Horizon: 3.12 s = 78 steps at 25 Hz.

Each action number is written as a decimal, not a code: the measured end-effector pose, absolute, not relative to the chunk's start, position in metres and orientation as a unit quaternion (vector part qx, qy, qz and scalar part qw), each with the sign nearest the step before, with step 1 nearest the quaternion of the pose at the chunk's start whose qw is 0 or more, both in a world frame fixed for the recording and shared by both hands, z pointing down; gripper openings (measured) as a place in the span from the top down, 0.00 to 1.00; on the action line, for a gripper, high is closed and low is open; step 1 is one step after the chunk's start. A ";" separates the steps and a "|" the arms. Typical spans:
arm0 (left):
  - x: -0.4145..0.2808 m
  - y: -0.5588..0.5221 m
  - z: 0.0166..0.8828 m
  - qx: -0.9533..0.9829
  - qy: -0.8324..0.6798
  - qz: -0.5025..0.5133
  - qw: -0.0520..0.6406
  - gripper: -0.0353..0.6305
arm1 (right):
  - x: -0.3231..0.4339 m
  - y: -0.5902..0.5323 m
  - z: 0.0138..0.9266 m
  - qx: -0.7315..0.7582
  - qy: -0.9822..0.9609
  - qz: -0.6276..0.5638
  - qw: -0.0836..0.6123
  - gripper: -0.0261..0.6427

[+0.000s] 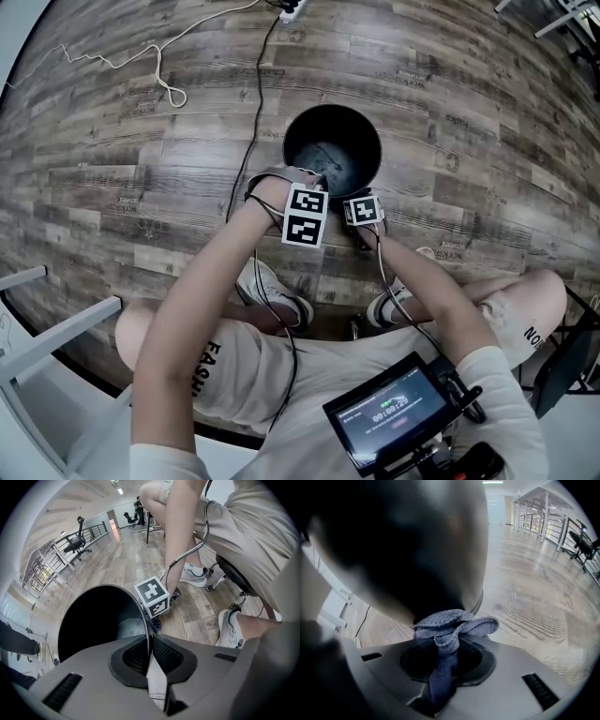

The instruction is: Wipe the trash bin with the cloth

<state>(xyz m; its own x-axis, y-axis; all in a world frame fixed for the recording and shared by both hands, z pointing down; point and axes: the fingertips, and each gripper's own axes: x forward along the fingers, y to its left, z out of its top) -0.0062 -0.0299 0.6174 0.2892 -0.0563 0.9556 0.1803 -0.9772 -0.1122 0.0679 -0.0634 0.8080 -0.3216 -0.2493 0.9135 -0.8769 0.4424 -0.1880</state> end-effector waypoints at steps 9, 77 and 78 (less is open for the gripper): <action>0.002 -0.034 0.616 -0.798 -0.003 -0.601 0.046 0.89 | 0.084 -0.027 0.756 0.299 -0.758 0.339 0.470 0.84; -0.011 -0.049 0.614 -0.813 0.012 -0.572 0.110 0.87 | 0.052 -0.078 0.802 0.349 -0.768 0.329 0.425 0.84; -0.011 -0.049 0.614 -0.813 0.013 -0.572 0.108 0.87 | 0.049 -0.076 0.810 0.333 -0.770 0.333 0.431 0.84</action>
